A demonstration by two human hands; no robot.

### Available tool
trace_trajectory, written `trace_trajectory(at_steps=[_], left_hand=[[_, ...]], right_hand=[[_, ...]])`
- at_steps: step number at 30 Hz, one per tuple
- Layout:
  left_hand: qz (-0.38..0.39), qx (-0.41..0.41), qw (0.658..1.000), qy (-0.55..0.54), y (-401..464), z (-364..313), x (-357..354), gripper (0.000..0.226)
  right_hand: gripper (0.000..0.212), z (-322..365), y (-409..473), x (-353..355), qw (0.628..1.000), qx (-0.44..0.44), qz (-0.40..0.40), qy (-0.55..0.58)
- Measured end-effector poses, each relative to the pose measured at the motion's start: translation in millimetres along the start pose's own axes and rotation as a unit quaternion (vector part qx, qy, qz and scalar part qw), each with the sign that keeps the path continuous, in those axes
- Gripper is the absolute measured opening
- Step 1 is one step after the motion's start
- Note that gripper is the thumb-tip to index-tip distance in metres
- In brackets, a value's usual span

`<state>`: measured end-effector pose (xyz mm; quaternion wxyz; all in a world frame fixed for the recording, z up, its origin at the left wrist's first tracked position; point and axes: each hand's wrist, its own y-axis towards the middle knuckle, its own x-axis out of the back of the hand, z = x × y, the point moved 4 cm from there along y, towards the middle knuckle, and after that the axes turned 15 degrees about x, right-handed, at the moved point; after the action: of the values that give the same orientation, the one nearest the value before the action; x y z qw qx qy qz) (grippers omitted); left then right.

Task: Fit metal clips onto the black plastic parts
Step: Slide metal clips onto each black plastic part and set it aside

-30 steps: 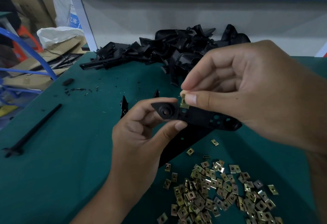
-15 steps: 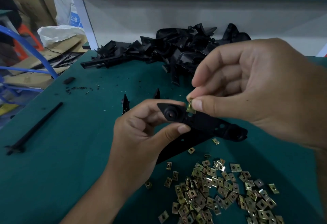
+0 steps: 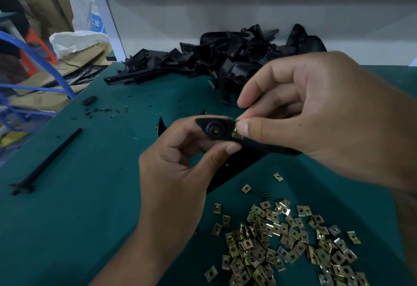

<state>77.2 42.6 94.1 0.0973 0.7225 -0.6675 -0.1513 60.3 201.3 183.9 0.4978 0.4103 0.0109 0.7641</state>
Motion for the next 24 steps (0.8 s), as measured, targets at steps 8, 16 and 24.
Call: trace_trajectory(at_steps=[8,16,24], left_hand=[[-0.007,0.009,1.0,-0.029,1,4,3,0.017],[-0.042,0.013,0.999,0.026,5,15,11,0.02],[-0.03,0.01,0.999,0.032,-3,24,4,0.02]], right_hand=[[0.022,-10,5,-15,0.999,-0.015,0.043,0.023],[0.02,-34,-16,48,0.975,-0.034,-0.04,-0.216],[0.024,-107,-56,-52,0.939,-0.186,0.255,-0.139]])
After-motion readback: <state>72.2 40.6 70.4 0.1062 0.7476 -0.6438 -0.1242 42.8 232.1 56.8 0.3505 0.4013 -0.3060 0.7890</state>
